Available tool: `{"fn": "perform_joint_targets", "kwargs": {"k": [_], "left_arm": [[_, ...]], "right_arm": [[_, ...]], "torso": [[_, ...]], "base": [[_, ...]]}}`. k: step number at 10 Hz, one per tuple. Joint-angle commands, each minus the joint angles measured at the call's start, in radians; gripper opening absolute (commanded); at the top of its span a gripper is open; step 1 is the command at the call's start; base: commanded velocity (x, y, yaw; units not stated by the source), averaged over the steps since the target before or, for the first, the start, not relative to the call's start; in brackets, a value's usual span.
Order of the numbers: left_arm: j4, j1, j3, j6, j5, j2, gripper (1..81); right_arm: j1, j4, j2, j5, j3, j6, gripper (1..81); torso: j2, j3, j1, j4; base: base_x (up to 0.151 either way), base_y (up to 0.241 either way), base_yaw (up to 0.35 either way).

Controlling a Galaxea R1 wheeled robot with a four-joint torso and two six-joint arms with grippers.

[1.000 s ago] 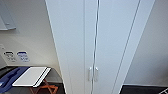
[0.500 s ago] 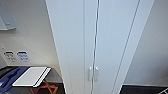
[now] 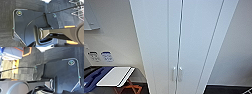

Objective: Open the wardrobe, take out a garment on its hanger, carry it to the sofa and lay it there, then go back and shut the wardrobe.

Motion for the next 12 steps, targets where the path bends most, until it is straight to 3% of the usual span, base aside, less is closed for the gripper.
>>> {"fn": "perform_joint_targets", "kwargs": {"k": [1, 4, 7, 9, 12], "left_arm": [[0.009, -0.185, 0.319, 0.02, 0.044, -0.276, 81.1], [0.155, -0.345, 0.513, 0.023, 0.036, -0.425, 81.1], [0.163, -0.519, 0.628, 0.021, 0.051, -0.511, 81.1], [0.146, -0.66, 0.662, 0.018, 0.068, -0.54, 81.1], [0.086, -0.881, 0.699, 0.014, 0.247, -0.528, 81.1]], "right_arm": [[0.223, -0.016, -0.21, -0.039, 0.287, 0.003, 81.1], [0.379, -0.014, -0.293, -0.054, 0.421, 0.006, 81.1], [0.545, -0.005, -0.372, -0.062, 0.541, 0.007, 81.1], [0.662, 0.02, -0.366, -0.114, 0.566, 0.012, 81.1], [0.806, 0.049, -0.323, -0.123, 0.556, 0.01, 81.1]], "torso": [[0.0, 0.0, 0.0, 0.0], [0.0, 0.0, 0.0, 0.0], [0.001, -0.001, 0.001, 0.0], [0.001, -0.002, 0.001, 0.0], [0.002, -0.003, 0.002, 0.0]], "base": [[0.0, 0.0, 0.0], [0.0, 0.0, 0.0], [0.0, 0.0, 0.0], [0.0, 0.0, 0.0], [0.0, 0.0, 0.0]]}}
